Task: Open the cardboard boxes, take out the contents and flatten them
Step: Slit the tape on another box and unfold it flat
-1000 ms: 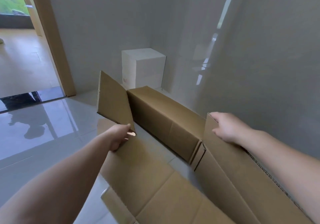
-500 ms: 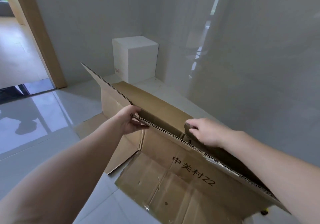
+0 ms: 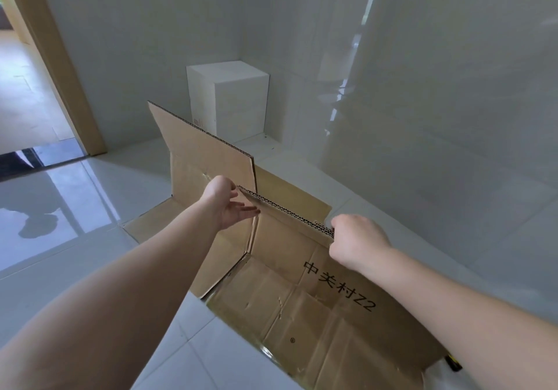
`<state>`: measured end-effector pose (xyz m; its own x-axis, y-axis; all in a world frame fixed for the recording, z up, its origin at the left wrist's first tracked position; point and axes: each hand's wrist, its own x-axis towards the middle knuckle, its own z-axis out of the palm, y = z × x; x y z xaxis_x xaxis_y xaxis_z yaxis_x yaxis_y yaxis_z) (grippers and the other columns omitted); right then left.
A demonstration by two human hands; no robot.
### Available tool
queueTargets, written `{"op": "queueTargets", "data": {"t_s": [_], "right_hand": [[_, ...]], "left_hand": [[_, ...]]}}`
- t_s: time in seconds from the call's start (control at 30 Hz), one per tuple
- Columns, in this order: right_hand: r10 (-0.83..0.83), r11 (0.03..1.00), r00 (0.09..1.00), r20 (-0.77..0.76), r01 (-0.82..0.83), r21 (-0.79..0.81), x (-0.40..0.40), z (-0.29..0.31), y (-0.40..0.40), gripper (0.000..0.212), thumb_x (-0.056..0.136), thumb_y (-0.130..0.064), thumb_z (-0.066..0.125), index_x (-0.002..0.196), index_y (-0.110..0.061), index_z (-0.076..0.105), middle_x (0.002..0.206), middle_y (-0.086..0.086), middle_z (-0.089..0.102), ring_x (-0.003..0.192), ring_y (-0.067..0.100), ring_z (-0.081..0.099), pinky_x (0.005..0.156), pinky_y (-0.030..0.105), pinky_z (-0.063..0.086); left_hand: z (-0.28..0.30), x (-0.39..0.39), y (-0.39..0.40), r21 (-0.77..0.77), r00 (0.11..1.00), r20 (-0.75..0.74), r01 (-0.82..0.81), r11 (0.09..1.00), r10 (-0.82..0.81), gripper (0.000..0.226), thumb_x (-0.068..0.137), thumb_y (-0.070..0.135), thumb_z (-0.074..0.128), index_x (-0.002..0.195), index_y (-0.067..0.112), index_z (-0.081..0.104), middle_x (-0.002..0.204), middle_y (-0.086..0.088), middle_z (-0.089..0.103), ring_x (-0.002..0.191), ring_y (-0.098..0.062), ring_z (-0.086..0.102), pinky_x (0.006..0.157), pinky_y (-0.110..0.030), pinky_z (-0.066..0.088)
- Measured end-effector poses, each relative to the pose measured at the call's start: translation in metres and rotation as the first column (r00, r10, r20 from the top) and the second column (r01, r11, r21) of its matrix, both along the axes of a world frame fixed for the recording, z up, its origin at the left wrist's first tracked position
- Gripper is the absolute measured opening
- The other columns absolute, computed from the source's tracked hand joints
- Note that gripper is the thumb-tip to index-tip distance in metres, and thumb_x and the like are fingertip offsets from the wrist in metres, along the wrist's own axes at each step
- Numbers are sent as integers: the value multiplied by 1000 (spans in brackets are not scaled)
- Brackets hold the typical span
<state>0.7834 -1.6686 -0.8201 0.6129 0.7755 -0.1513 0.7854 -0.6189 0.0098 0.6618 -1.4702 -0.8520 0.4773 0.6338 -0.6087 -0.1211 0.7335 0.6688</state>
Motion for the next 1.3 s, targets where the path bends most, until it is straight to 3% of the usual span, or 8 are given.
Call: {"op": "queueTargets", "data": {"t_s": [0.17, 0.37, 0.53, 0.7, 0.9, 0.97, 1.1, 1.3], "right_hand": [[93, 995, 991, 101, -94, 11, 5, -4, 0, 27, 75, 1, 48, 62, -17, 32, 65, -1, 39, 75, 28, 47, 64, 28, 34], [244, 967, 962, 124, -251, 51, 0, 1, -12, 20, 78, 3, 43, 76, -17, 42, 79, 2, 48, 74, 23, 47, 65, 30, 37], [219, 973, 969, 116, -225, 46, 3, -1, -11, 7, 88, -10, 50, 86, -17, 49, 98, 4, 65, 93, 26, 62, 66, 30, 36], [174, 983, 985, -14, -173, 57, 4, 0, -12, 13, 82, -14, 57, 95, -15, 60, 90, 5, 65, 87, 28, 61, 68, 31, 47], [235, 966, 972, 14, -236, 103, 0, -3, -16, 10, 85, -3, 48, 88, -13, 47, 75, 4, 51, 75, 30, 51, 55, 31, 35], [262, 957, 963, 57, -267, 115, 1, -1, -18, 16, 83, 2, 44, 82, -13, 40, 64, 0, 37, 69, 27, 44, 47, 29, 26], [266, 945, 957, 114, -282, 166, 10, 11, -14, 14, 83, 1, 45, 81, -13, 41, 77, 8, 57, 70, 28, 47, 60, 30, 34], [294, 926, 932, 211, -332, 177, 11, 44, -6, 30, 86, -4, 47, 67, -17, 29, 66, 2, 46, 65, 26, 43, 46, 29, 25]], "left_hand": [[-3, 1, 4, 454, 924, -382, 180, 873, 8, 40, 92, 13, 45, 131, 7, 40, 117, -9, 49, 94, -24, 59, 74, -36, 52], [35, -4, 38, 903, 816, -425, 412, 120, 391, 34, 88, 12, 49, 122, 14, 54, 123, -4, 54, 113, -22, 51, 88, -30, 39], [58, 31, 25, 802, 790, -591, 553, 226, 164, 29, 95, 35, 45, 105, 14, 63, 93, -1, 63, 82, -20, 58, 64, -27, 42], [29, 19, -1, 862, 909, -408, 352, 365, 88, 49, 89, 58, 36, 95, 18, 63, 98, -5, 66, 97, -22, 61, 80, -33, 46], [-4, -35, 5, 736, 772, -634, 585, -341, -44, 86, 66, 79, 55, 133, 26, 46, 129, 16, 45, 123, -3, 41, 104, -26, 31], [-19, -36, 12, 816, 826, -564, 555, -158, -13, 93, 63, 70, 69, 139, 27, 38, 133, 16, 40, 124, -2, 38, 104, -25, 29], [-56, -34, 22, 711, 911, -404, 258, 654, 80, 96, 67, 72, 66, 141, 20, 34, 139, -1, 46, 123, -19, 47, 101, -37, 41], [-70, -29, 14, 661, 896, -430, 225, 716, 115, 77, 83, 52, 63, 142, 13, 32, 132, -1, 46, 120, -22, 48, 98, -37, 43]]}}
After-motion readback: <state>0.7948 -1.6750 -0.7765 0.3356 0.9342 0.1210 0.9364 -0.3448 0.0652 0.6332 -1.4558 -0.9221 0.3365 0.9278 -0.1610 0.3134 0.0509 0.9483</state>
